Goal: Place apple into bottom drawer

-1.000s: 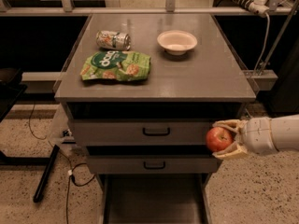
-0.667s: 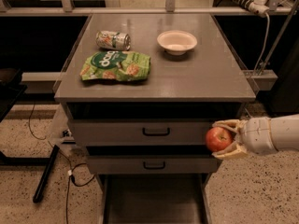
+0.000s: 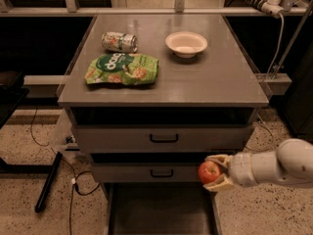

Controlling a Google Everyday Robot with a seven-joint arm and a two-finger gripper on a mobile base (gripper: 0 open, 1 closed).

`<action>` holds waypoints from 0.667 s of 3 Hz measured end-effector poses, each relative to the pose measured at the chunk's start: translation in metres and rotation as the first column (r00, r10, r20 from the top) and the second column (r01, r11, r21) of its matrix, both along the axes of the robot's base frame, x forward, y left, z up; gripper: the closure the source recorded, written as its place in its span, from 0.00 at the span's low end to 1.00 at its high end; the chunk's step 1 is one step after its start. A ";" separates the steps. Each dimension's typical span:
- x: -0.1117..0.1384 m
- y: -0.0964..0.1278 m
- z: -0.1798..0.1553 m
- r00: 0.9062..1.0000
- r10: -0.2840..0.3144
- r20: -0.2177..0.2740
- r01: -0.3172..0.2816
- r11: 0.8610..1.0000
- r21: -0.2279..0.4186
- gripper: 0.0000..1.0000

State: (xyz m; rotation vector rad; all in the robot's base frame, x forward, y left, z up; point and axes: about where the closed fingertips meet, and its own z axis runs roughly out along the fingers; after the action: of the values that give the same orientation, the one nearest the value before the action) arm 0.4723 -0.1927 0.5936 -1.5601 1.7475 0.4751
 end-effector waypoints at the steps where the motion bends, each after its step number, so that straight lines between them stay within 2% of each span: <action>1: 0.001 0.007 -0.075 0.999 -0.038 -0.029 0.039 0.999 0.031 1.00; 2: 0.008 0.017 -0.132 0.998 -0.068 -0.016 0.069 0.997 0.037 1.00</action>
Offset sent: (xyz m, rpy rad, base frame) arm 0.0210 0.0229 -0.2011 0.0348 -0.0142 -0.1230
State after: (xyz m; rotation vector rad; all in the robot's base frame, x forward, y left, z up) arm 0.4803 -0.1755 0.4611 -1.4693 1.7877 0.4838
